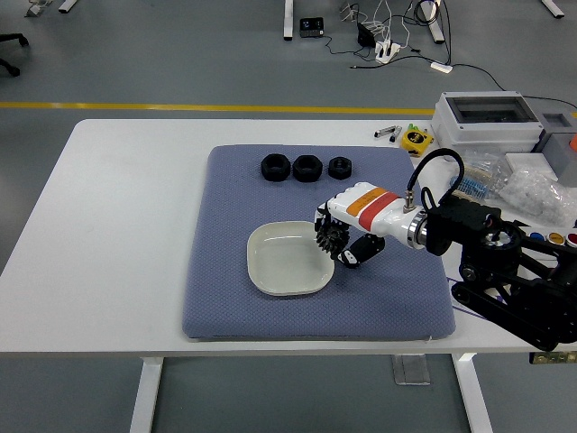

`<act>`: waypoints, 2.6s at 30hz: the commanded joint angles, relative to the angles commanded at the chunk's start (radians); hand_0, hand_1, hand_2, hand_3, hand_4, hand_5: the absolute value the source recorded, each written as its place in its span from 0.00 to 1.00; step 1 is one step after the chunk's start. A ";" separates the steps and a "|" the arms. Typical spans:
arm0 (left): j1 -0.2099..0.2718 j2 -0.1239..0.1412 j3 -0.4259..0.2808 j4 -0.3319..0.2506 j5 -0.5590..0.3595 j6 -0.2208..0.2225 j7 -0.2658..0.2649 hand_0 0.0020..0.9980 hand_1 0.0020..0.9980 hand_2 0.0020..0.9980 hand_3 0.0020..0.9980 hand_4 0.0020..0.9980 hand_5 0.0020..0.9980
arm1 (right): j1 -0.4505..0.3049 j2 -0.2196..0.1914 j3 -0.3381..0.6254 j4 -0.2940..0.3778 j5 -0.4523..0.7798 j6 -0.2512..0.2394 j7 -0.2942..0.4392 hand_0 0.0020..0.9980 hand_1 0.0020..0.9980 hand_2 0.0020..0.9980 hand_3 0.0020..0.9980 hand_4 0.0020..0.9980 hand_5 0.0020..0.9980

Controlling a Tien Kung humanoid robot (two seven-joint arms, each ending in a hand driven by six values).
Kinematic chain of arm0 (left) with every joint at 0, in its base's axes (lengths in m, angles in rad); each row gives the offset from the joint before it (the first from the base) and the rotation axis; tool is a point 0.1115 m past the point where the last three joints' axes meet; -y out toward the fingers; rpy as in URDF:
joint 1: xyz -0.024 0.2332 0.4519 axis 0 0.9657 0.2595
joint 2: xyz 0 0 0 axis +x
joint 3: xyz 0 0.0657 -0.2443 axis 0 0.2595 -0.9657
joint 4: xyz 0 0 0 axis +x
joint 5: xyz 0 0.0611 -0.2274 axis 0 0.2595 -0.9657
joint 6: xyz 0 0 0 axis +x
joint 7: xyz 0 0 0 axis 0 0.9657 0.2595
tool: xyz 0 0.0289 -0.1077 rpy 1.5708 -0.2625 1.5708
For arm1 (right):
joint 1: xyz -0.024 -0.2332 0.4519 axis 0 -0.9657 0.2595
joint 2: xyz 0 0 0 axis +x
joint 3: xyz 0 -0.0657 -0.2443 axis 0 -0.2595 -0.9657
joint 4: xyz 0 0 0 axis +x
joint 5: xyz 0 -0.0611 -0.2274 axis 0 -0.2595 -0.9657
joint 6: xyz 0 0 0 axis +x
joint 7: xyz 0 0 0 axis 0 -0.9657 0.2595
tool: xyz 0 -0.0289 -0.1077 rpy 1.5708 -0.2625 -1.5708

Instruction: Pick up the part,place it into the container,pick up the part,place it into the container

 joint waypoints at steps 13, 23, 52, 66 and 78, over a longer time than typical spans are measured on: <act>-0.006 0.006 -0.002 0.000 -0.006 0.003 -0.002 0.72 0.61 0.65 0.57 0.62 0.71 | 0.088 0.169 -0.127 -0.193 0.000 0.086 -0.054 0.52 0.51 0.56 0.54 0.49 0.00; -0.006 0.008 -0.008 0.000 -0.001 0.005 -0.002 0.71 0.61 0.65 0.57 0.62 0.71 | 0.097 0.180 -0.117 -0.199 0.007 0.120 -0.054 0.72 0.76 0.87 0.94 0.98 0.09; 0.001 0.005 -0.018 0.000 0.015 0.009 0.000 0.71 0.61 0.65 0.57 0.62 0.70 | 0.034 -0.008 -0.060 -0.120 0.030 0.114 -0.069 0.62 0.69 0.77 0.83 0.96 0.11; -0.001 0.004 -0.009 0.000 0.013 0.009 0.004 0.71 0.62 0.65 0.57 0.62 0.71 | 0.012 0.015 -0.090 -0.135 0.049 0.084 -0.075 0.59 0.65 0.73 0.80 0.92 0.12; -0.003 0.004 -0.006 0.000 0.009 0.008 0.003 0.71 0.62 0.65 0.57 0.62 0.71 | 0.009 0.033 -0.097 -0.183 0.061 0.066 -0.072 0.55 0.59 0.64 0.70 0.78 0.10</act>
